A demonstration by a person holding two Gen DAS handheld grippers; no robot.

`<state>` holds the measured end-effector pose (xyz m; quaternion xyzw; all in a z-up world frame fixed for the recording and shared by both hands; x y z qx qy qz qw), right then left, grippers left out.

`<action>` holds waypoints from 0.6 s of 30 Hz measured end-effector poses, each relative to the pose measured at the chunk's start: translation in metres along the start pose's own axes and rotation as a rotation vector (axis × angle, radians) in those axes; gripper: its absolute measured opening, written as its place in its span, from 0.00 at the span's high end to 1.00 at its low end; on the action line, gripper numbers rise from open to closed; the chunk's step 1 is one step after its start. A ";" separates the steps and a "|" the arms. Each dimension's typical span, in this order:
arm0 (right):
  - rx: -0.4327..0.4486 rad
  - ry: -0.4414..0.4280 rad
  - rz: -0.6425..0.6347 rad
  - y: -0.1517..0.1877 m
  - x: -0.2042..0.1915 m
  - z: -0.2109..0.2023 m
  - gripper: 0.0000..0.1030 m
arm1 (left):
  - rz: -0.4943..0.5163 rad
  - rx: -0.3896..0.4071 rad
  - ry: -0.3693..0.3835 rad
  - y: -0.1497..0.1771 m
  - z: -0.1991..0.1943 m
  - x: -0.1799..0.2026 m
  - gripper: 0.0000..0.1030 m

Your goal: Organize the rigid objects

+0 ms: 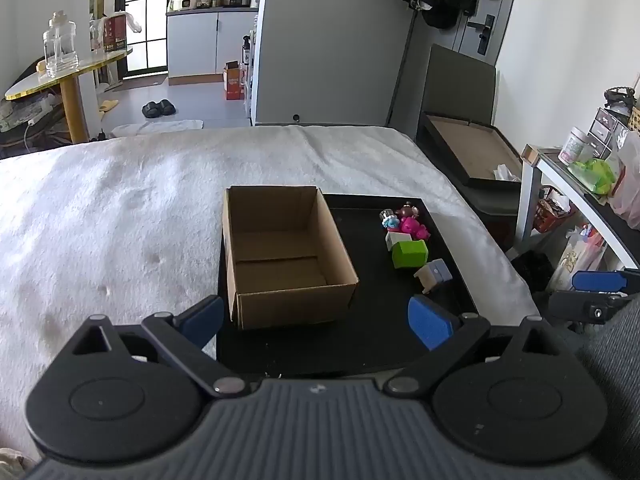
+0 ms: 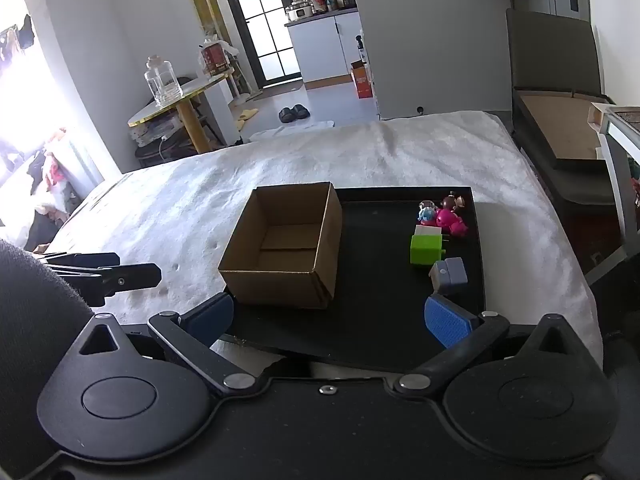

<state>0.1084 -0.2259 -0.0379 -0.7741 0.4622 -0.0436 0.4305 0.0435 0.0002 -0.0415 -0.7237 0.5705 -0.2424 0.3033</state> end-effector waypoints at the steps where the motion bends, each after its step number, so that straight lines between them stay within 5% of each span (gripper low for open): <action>1: -0.001 -0.002 0.001 0.000 0.000 0.000 0.00 | -0.003 -0.002 0.001 0.000 0.000 0.000 0.05; 18: 0.002 -0.007 0.009 0.002 -0.002 0.000 0.00 | -0.022 0.009 0.012 -0.001 -0.002 0.001 0.05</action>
Point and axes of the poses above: each gripper's, at about its wrist camera, not at the fingertips, and z roughly the way its jaws point, x to its right, y to its underside, the point moved 6 cm from there along z, roughly the way its jaws point, and after that the axes turned 9 degrees about -y, right-handed, at the moved point
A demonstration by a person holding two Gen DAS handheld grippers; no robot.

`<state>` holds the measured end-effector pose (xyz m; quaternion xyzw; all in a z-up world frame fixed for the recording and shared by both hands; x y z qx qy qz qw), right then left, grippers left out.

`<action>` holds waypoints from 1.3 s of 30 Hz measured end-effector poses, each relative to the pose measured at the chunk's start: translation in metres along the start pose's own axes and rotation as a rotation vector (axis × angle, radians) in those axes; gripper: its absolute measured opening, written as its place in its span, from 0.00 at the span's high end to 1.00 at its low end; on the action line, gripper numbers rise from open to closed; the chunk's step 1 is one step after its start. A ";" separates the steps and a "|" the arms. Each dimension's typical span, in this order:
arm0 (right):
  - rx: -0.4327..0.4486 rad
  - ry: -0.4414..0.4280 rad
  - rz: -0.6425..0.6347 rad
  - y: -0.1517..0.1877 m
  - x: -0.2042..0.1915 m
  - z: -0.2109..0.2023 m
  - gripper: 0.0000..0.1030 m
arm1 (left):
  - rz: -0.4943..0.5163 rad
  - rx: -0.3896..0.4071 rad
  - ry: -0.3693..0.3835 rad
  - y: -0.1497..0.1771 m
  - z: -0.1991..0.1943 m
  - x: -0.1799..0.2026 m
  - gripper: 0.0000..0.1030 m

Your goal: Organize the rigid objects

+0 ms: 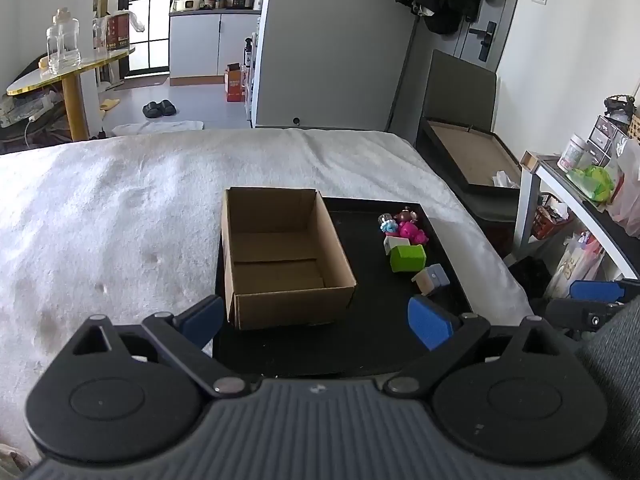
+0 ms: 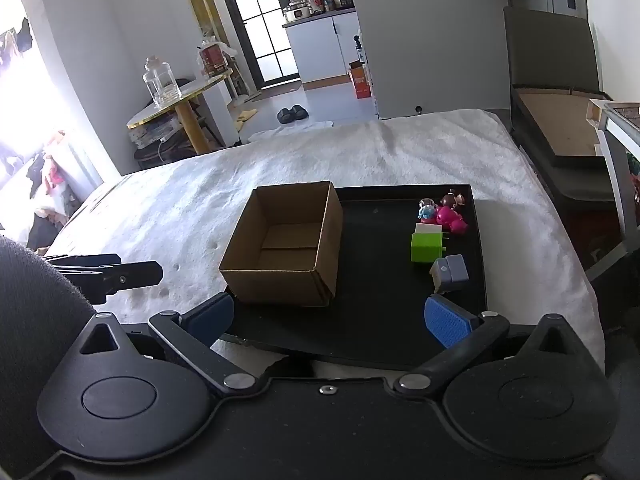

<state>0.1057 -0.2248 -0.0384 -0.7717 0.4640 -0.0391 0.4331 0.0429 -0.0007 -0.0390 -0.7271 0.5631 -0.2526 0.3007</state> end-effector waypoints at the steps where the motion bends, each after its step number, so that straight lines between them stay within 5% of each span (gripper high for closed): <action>1: 0.000 0.000 -0.001 0.000 0.000 0.000 0.00 | -0.001 0.001 0.002 0.000 0.000 0.000 0.05; 39: 0.000 0.020 -0.013 -0.001 0.001 -0.003 0.00 | -0.018 -0.003 0.010 0.002 0.001 -0.004 0.03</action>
Point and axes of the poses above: each gripper's, at about its wrist camera, not at the fingertips, and z roughly the way its jaws point, x to its right, y to its underside, the point moved 6 cm from there along z, roughly the way its jaws point, and after that the axes turned 9 degrees about -y, right-handed, at the moved point
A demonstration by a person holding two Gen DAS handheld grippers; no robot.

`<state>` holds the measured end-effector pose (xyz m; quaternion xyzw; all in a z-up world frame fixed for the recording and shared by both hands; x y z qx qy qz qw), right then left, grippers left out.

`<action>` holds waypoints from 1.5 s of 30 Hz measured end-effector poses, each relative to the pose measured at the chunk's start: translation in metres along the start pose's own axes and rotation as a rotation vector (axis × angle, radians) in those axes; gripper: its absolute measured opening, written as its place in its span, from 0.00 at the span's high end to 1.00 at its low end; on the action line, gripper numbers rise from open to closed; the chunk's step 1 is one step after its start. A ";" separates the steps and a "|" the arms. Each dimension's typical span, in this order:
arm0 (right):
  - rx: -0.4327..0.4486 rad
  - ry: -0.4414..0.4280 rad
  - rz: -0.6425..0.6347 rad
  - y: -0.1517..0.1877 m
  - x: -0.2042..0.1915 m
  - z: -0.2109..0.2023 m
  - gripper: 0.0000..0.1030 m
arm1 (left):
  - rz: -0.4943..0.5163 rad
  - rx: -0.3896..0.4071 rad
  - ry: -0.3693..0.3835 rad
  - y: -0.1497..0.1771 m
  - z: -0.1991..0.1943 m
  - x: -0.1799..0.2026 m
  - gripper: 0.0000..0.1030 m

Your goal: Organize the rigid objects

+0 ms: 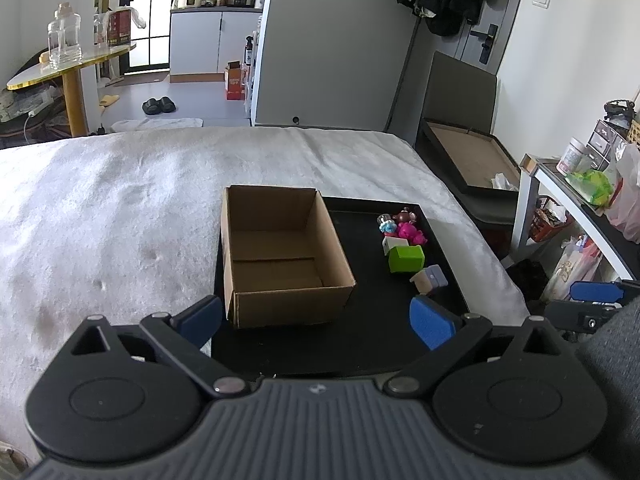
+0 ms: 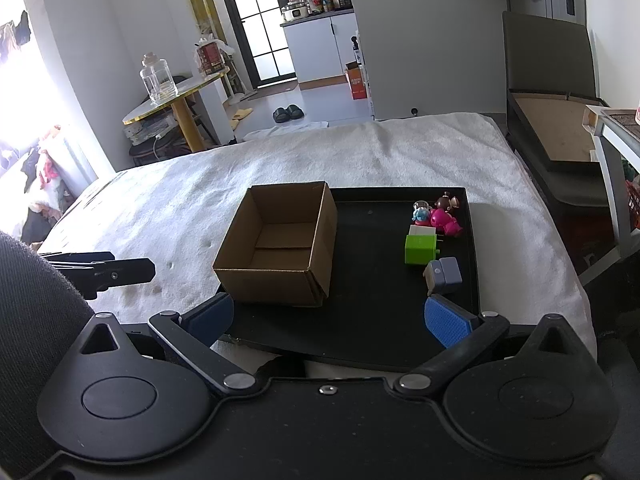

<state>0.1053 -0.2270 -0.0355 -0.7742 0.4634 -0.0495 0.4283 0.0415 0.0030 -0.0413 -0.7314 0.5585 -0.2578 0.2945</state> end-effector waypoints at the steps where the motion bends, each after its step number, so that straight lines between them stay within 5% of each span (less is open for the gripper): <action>1: 0.000 0.001 0.000 0.000 0.001 0.000 0.00 | 0.001 0.001 -0.001 0.000 0.000 0.000 0.02; 29: 0.004 0.000 -0.001 0.000 0.003 0.003 0.00 | 0.012 0.003 0.002 0.000 0.004 0.000 0.01; 45: -0.019 -0.029 0.030 0.004 0.030 0.035 0.00 | 0.007 -0.072 -0.082 0.001 0.049 -0.013 0.01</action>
Point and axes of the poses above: each gripper's, at about its wrist camera, not at the fingertips, and z roughly the way its jaws point, x to its right, y to its underside, the point moved 6 cm from there along z, roughly the way its jaws point, and after that the axes turned 9 degrees about -y, right-handed, at the moved point
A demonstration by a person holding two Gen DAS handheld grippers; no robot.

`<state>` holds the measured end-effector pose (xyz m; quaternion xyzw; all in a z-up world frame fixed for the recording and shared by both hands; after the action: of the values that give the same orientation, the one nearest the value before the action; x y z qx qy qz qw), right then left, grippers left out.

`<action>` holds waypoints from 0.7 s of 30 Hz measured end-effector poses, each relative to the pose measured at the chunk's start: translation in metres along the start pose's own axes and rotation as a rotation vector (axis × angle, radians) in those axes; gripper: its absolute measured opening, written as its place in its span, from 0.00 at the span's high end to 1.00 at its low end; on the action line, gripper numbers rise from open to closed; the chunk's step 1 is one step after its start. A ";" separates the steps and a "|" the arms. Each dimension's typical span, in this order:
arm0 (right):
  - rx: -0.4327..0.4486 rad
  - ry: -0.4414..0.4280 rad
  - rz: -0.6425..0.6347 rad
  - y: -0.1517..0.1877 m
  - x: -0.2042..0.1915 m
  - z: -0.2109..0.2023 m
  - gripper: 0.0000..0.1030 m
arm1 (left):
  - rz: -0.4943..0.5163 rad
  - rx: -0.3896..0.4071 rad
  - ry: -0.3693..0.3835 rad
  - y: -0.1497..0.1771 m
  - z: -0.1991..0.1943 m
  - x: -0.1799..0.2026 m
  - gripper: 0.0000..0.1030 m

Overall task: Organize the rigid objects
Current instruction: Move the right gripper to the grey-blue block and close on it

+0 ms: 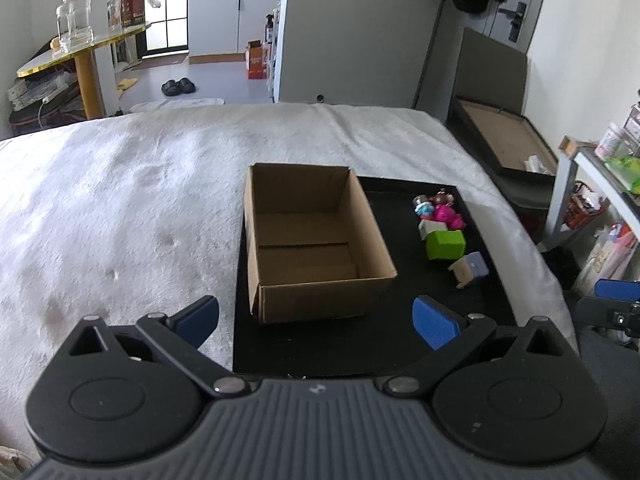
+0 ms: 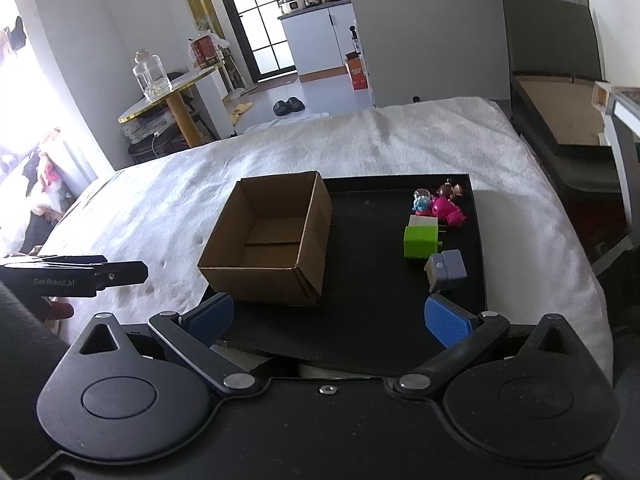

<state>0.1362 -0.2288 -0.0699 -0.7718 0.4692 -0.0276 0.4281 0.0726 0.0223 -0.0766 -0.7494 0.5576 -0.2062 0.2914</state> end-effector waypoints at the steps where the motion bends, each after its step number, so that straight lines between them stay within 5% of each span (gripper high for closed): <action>1: -0.001 0.000 0.002 0.001 0.002 0.001 0.00 | 0.002 -0.004 -0.005 -0.001 0.003 0.000 0.01; 21: -0.043 -0.007 0.042 0.007 0.058 0.036 0.01 | 0.022 -0.059 -0.091 -0.009 0.059 0.018 0.01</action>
<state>0.1796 -0.2505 -0.1188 -0.7709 0.4843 -0.0056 0.4136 0.1220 0.0191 -0.1151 -0.7603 0.5577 -0.1522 0.2963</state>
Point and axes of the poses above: each gripper's, at about its wrist camera, not at the fingertips, and z roughly the way its jaws point, x to its right, y to its underside, the point moved 6 cm from there along z, roughly the way its jaws point, and after that the axes turned 9 degrees about -y, right-handed, at the moved point
